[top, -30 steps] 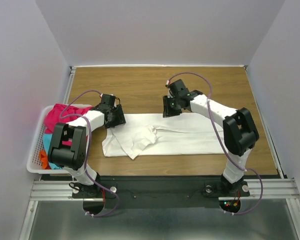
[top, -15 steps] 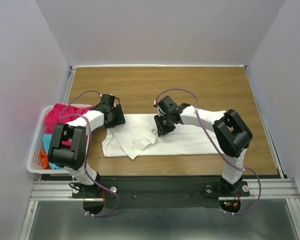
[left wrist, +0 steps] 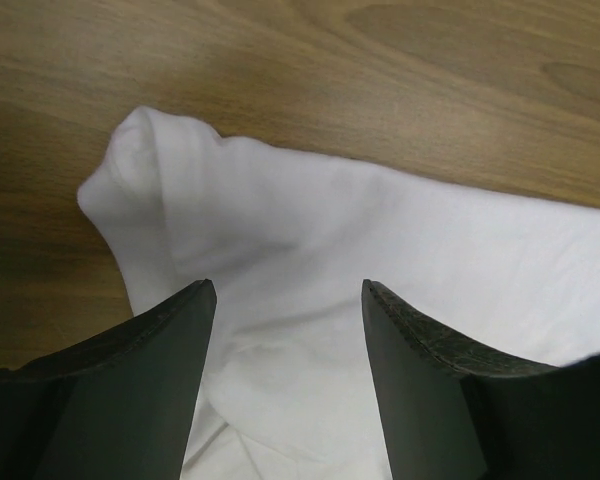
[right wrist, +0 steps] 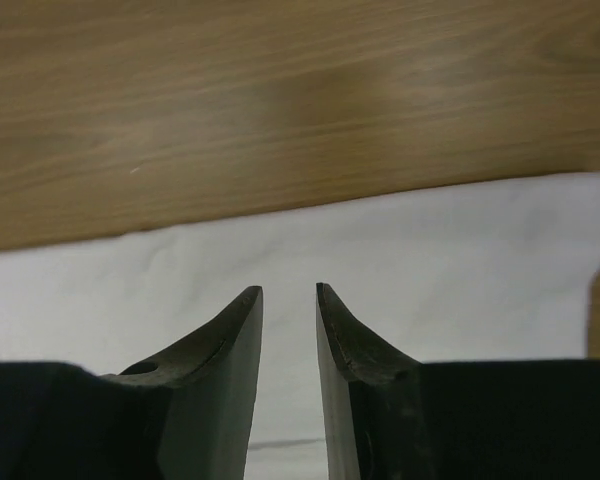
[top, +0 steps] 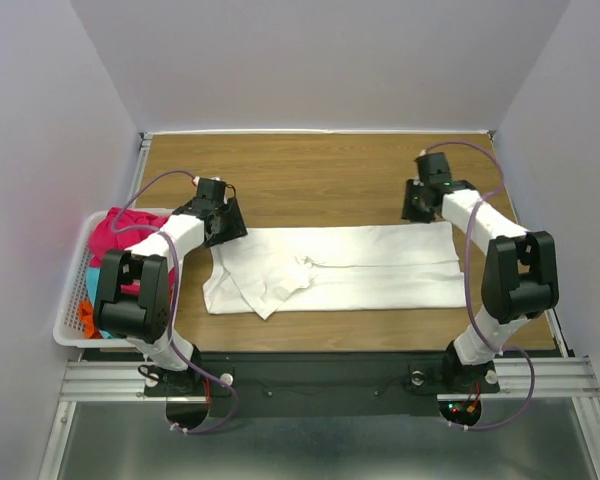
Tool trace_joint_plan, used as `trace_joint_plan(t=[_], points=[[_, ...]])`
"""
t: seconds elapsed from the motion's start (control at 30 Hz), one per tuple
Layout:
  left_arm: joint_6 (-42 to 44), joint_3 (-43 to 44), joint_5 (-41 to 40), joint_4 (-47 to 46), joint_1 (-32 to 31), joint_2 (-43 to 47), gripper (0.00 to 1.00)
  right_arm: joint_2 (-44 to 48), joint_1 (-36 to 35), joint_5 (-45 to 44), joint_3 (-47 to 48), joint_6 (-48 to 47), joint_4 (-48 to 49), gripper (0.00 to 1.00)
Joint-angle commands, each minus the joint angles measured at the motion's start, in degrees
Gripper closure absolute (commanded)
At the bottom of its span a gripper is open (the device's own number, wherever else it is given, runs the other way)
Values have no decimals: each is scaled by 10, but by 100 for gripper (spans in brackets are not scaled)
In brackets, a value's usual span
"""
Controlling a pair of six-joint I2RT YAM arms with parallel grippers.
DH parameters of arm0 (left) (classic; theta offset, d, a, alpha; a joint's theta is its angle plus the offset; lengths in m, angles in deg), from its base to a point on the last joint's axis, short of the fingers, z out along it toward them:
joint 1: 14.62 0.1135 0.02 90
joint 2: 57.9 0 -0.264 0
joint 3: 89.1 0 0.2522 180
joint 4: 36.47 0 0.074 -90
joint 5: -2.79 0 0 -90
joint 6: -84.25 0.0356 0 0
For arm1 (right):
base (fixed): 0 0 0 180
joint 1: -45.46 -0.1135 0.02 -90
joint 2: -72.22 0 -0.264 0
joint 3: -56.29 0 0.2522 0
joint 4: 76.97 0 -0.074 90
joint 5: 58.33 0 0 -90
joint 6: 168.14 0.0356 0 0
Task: Fold and stack the t-shirts
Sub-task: Fold the tshirt
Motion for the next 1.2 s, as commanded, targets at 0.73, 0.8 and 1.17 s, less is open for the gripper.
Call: trace_joint_plan(t=[0.73,0.8,1.17], points=[[-41,238,-4,0,8,-266,36,-11,323,-33,-184,222,143,66],[-27,305,16,-1,7,-286,33,22,322,-21,-183,210,144,66],[-11,224,-78,39,-43,-70,23,192,262,31,-213,158,68,62]])
